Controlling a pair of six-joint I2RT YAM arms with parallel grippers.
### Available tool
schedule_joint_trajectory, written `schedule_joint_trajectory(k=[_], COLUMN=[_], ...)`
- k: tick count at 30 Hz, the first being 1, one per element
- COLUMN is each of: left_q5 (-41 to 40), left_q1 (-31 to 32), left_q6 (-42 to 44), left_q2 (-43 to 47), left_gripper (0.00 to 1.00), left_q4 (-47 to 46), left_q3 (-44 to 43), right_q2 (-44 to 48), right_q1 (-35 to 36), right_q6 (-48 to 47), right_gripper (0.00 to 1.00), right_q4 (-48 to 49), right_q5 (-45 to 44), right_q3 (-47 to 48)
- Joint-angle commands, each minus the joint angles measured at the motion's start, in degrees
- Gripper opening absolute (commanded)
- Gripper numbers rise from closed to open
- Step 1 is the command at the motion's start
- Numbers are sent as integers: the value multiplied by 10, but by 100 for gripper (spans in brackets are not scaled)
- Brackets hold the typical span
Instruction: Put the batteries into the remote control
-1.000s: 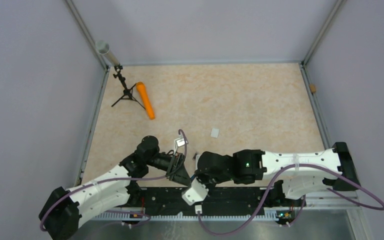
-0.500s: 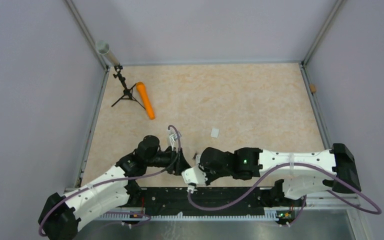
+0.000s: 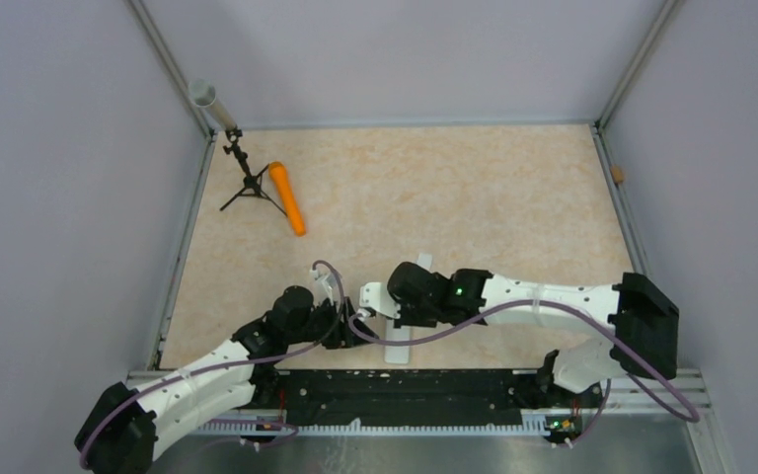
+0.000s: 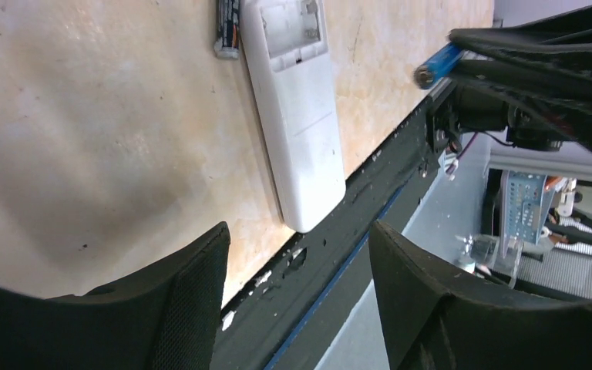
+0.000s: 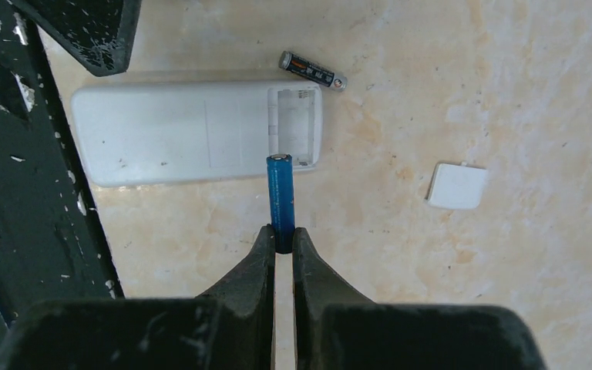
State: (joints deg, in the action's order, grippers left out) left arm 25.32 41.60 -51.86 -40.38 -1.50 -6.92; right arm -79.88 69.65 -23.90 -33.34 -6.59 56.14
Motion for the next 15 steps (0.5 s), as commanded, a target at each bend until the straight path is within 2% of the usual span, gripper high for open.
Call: schedule_joint_trajectory(k=[1,15], left_q5=[-48,-78], left_q1=[-3,-3], left_q6=[-13,-5], left_q2=[4,-14], left_gripper=[67,66], left_q4=[-57,-50], left_q3=[3,2], right_q2=[-33,-128], right_q1=[-21,-48], right_q6=[23,22], right_gripper=[0,0], right_q4=[18,14], right_q5=[28,38], right_q3=[18,66])
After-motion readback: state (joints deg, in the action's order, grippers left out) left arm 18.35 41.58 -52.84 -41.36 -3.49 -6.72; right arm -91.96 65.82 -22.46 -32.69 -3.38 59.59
